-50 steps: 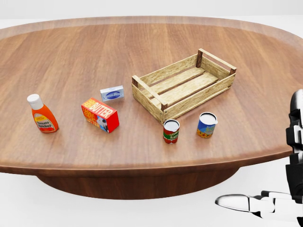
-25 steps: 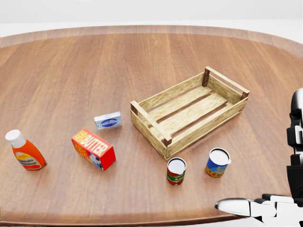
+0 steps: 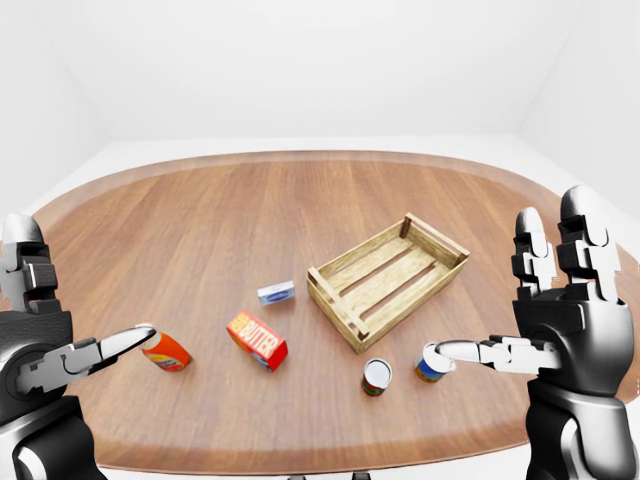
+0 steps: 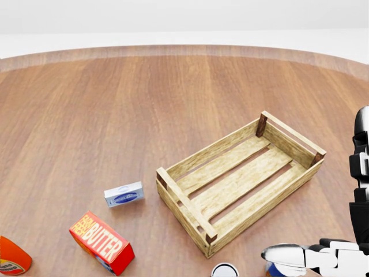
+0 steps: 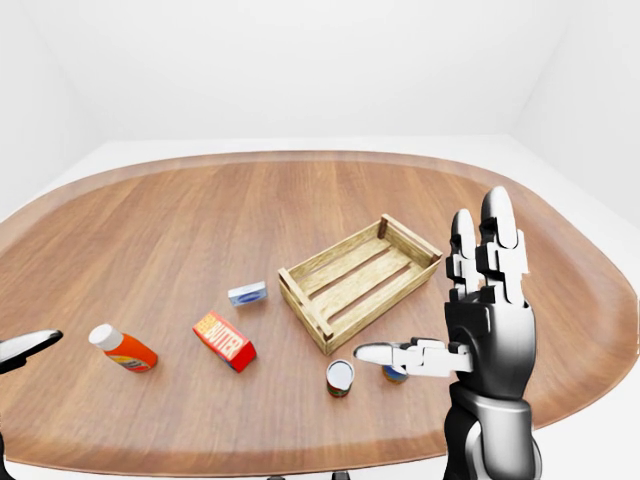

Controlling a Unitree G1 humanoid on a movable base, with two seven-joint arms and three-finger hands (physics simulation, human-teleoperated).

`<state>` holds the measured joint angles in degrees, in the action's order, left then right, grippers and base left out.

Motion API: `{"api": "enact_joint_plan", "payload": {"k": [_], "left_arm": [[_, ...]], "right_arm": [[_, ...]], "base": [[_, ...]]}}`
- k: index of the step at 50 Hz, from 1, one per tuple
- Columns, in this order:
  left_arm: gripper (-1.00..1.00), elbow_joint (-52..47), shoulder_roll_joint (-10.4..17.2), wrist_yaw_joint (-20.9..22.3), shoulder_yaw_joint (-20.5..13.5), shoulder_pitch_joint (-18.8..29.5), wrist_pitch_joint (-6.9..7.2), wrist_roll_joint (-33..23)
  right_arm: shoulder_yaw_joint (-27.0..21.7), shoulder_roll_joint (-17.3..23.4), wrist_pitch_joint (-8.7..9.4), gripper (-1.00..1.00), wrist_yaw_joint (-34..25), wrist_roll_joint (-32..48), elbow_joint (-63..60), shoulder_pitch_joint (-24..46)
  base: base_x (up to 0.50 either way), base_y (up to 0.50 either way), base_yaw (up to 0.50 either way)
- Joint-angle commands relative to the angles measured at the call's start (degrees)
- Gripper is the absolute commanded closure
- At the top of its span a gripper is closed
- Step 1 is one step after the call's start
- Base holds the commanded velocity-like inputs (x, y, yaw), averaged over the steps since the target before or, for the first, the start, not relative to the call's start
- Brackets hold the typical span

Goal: Pick up the tomato sauce, and put it in the wooden tray.

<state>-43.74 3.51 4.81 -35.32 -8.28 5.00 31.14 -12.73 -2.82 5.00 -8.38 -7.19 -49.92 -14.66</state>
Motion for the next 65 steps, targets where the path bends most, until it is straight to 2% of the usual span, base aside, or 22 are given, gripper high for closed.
{"api": "enact_joint_plan", "payload": {"k": [1,27,50,56,65], "left_arm": [[-0.92,-0.07,-0.03,0.08,-0.19,-0.07,0.0,0.12],[-0.92,-0.22,-0.06,0.21,-0.21,-0.07,0.0,0.13],[-0.92,0.56,0.06,-0.05,0.8,0.3,0.0,-0.78],[-0.92,0.5,0.07,-0.08,0.74,0.28,0.0,-0.73],[-0.92,0.63,0.05,-0.05,0.71,0.26,0.0,-0.76]], "right_arm": [[0.06,-0.06,0.0,-1.0,-0.17,-0.01,-0.42,-0.19],[0.63,-0.13,0.0,-1.0,0.85,0.69,-0.23,0.21],[4.0,-0.16,0.0,-1.0,1.09,1.64,0.68,-2.41],[6.48,-0.34,0.0,-1.0,-0.2,2.85,2.46,-6.37],[7.63,-0.54,0.0,-1.0,-1.31,3.67,1.61,-9.92]], "base": [[0.5,0.0,0.0],[0.5,0.0,0.0],[0.0,0.0,0.0],[0.0,0.0,0.0],[0.0,0.0,0.0]]}}
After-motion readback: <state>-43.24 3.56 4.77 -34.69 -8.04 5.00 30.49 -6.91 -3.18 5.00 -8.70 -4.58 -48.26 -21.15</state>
